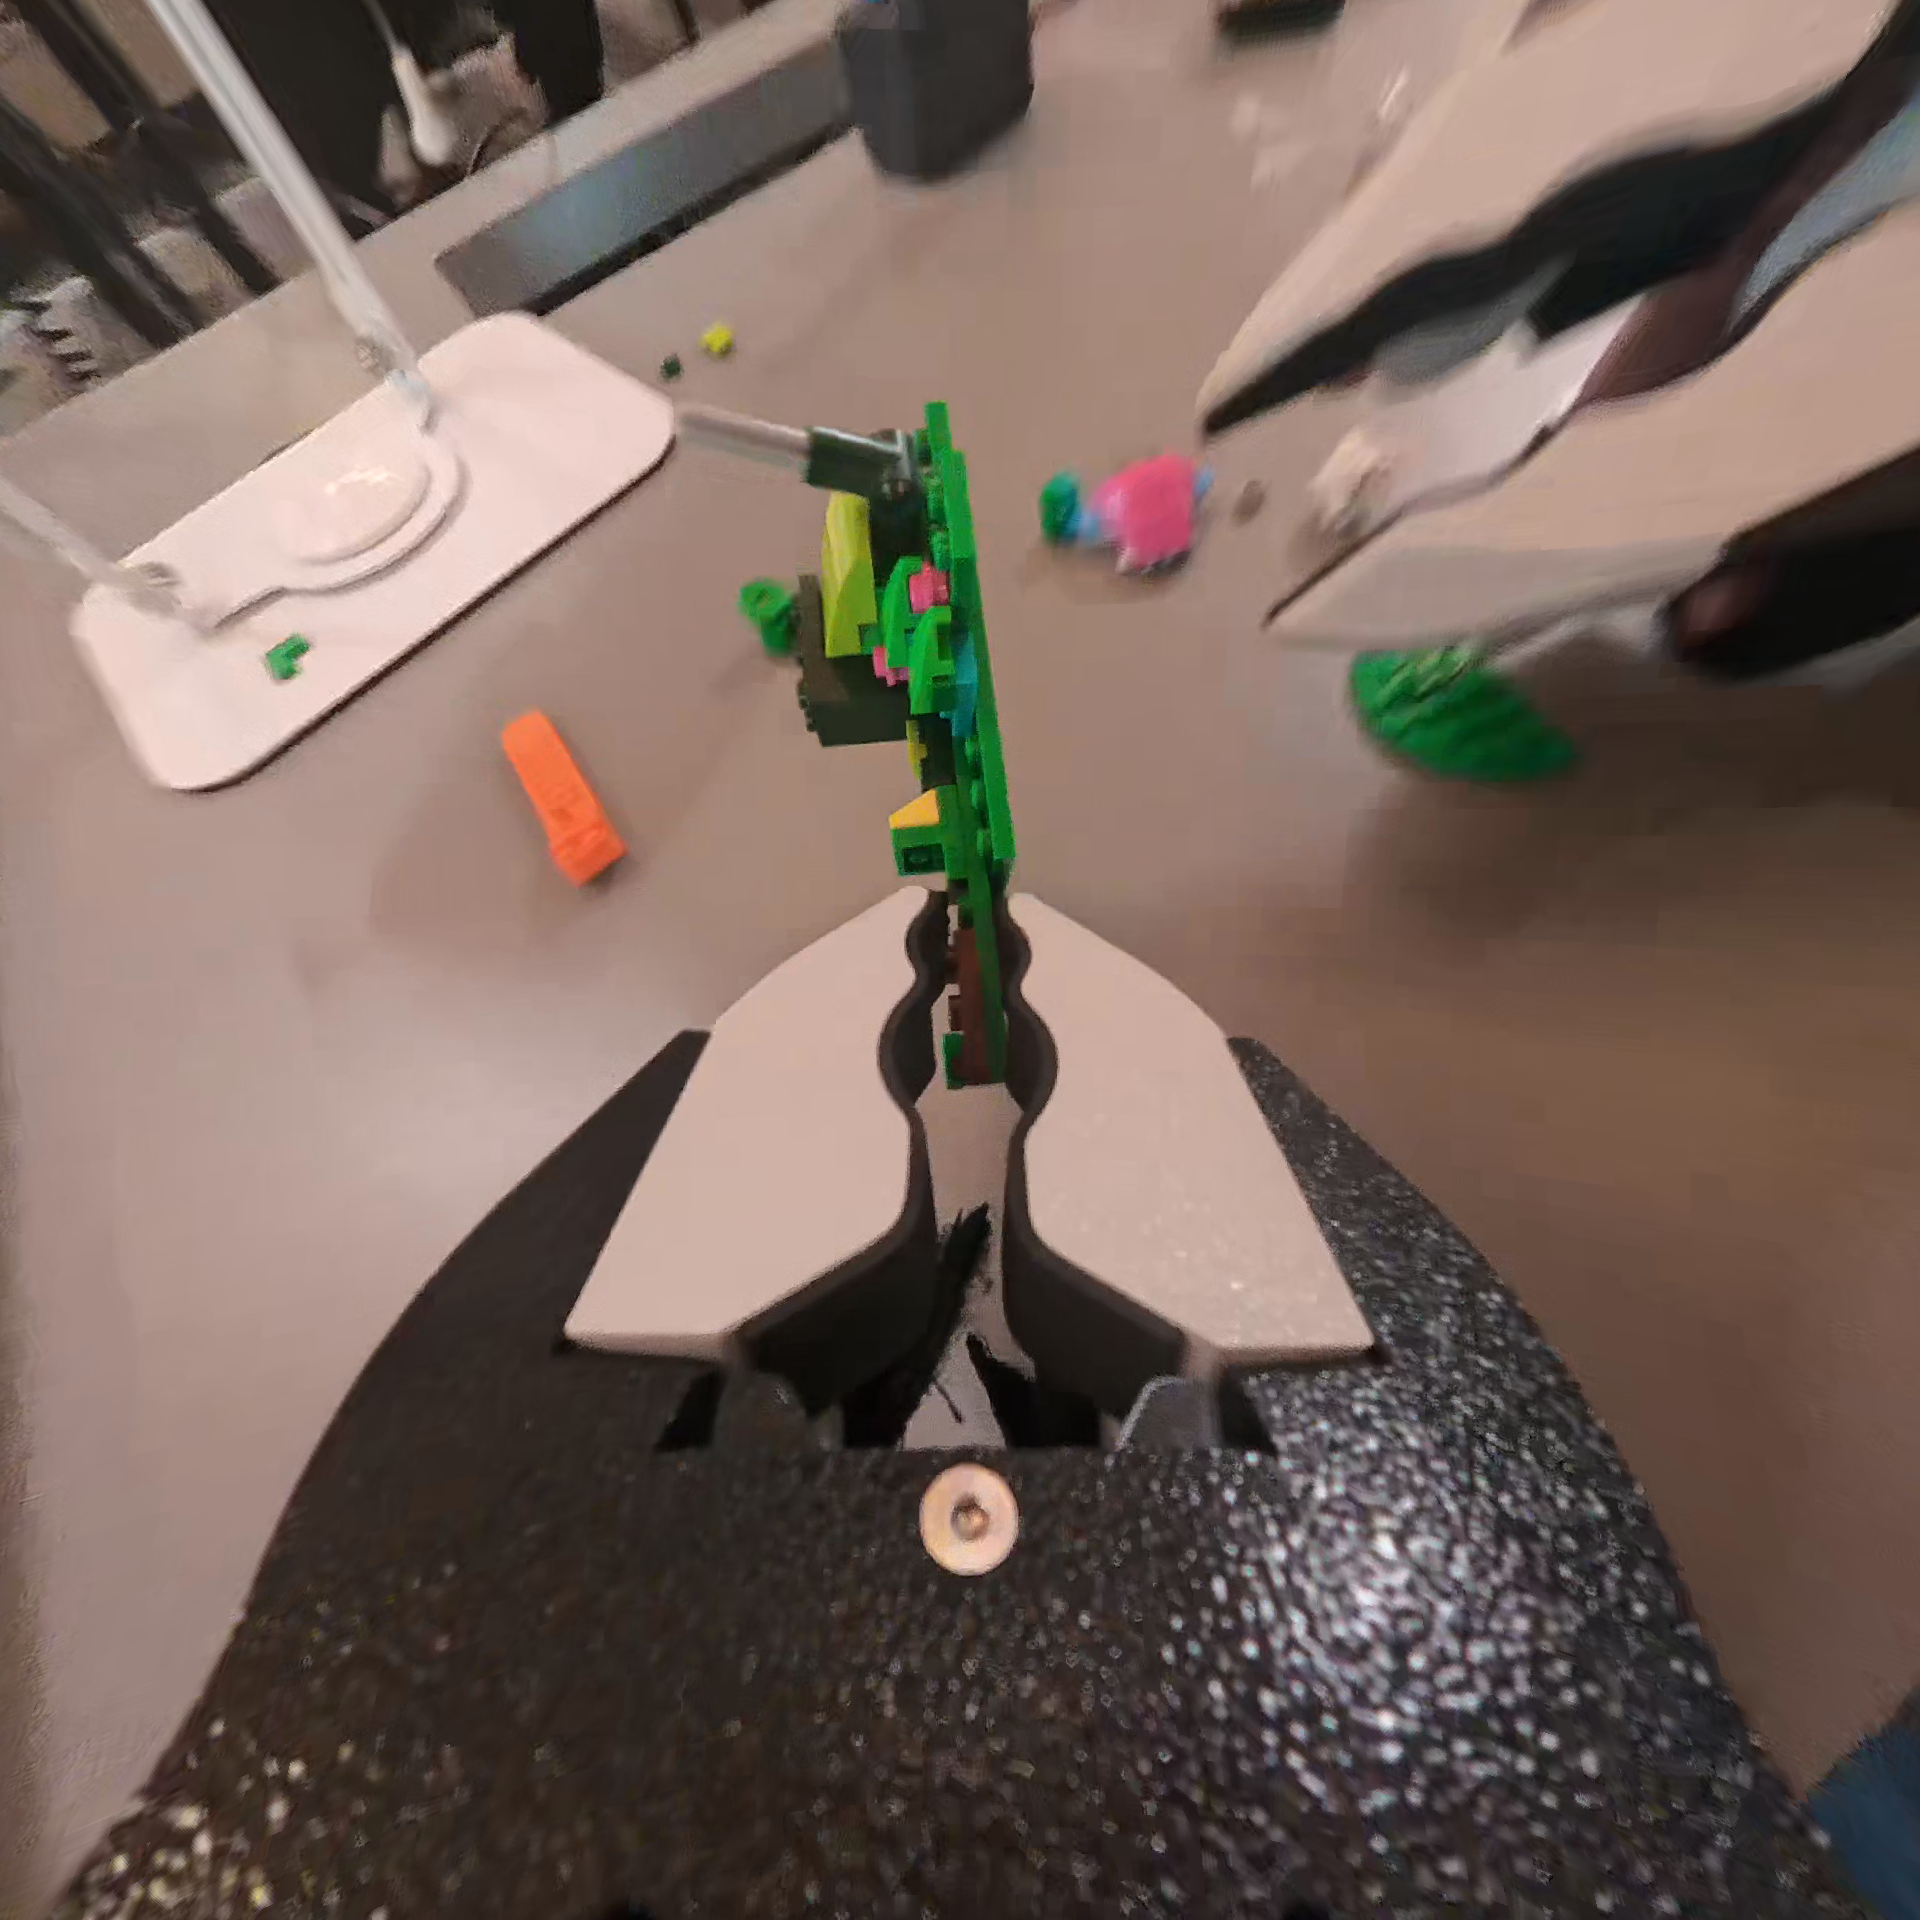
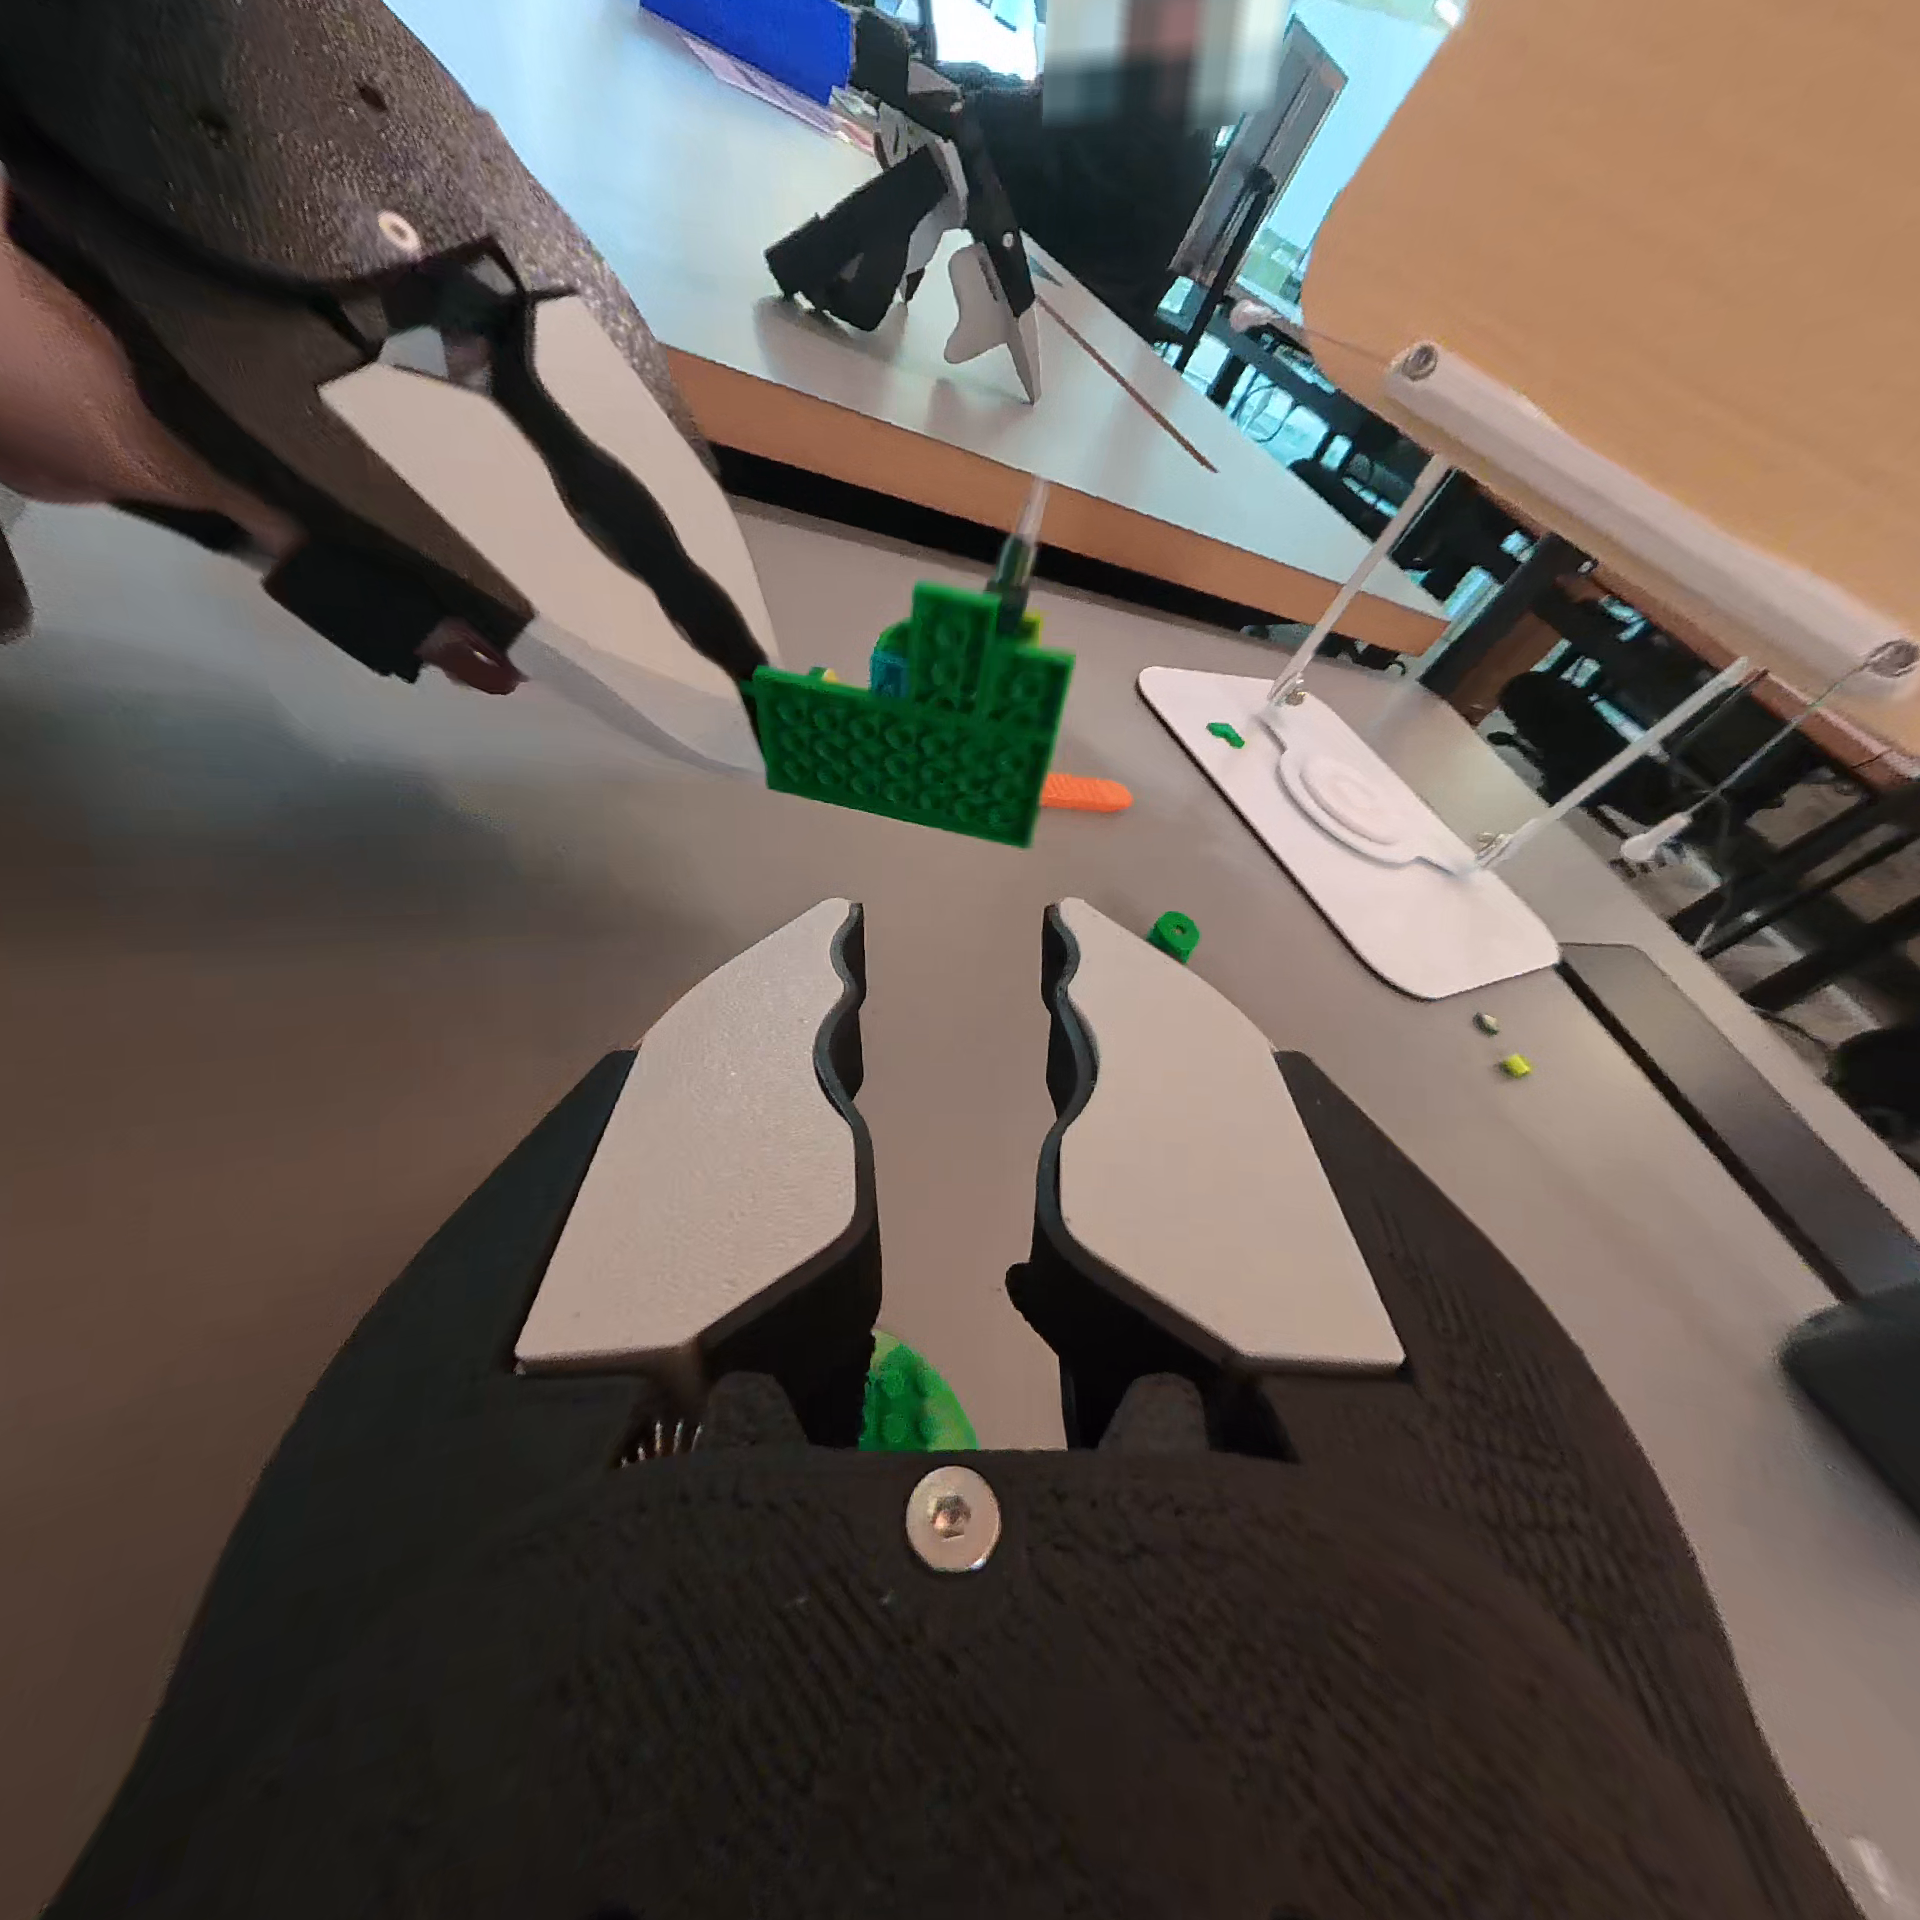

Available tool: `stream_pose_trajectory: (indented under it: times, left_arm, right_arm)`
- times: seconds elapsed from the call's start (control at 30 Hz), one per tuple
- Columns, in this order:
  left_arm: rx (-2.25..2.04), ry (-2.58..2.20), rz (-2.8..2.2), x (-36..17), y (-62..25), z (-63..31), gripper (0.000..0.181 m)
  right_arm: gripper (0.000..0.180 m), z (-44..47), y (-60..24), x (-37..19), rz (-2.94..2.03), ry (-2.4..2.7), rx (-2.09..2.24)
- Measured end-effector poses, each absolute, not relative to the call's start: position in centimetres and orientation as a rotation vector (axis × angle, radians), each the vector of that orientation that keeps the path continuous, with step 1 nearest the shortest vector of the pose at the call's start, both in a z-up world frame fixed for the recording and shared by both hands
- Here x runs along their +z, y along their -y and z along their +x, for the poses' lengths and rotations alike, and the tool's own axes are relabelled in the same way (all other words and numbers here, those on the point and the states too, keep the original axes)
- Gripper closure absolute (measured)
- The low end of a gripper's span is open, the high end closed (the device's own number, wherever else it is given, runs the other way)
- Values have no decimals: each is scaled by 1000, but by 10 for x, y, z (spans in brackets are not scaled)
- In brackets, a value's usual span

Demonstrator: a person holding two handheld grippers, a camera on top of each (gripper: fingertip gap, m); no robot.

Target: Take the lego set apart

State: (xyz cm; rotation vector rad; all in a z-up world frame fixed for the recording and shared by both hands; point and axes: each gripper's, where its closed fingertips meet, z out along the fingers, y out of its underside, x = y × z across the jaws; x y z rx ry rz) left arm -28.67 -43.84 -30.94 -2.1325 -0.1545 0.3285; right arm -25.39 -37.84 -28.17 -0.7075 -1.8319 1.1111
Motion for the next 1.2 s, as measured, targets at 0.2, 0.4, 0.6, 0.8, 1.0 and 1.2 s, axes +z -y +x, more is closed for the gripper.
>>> stream_pose_trajectory:
  times: [0.2,0.4,0.6,0.8,1.0,1.2]
  left_arm:
    - [-385,392,-1626,-256,422,-264,173]
    - [-543,337,-1572,-252,421,-250,173]
    - [-388,230,-1643,-256,411,-242,173]
    - [641,-34,-1879,-275,412,-280,173]
    - [1339,-383,-1912,-289,408,-291,173]
    - [1497,-462,-1928,-302,399,-291,173]
  right_arm:
    - [149,-250,379,-253,-862,1677,1477]
    - [151,-246,380,-237,-833,1595,1503]
    - [149,-245,363,-222,-944,1453,1694]
    - [145,-252,358,-234,-1077,1474,1665]
    - [132,-258,363,-248,-1519,1339,2081]
    - [127,-264,365,-272,-1788,1271,2136]
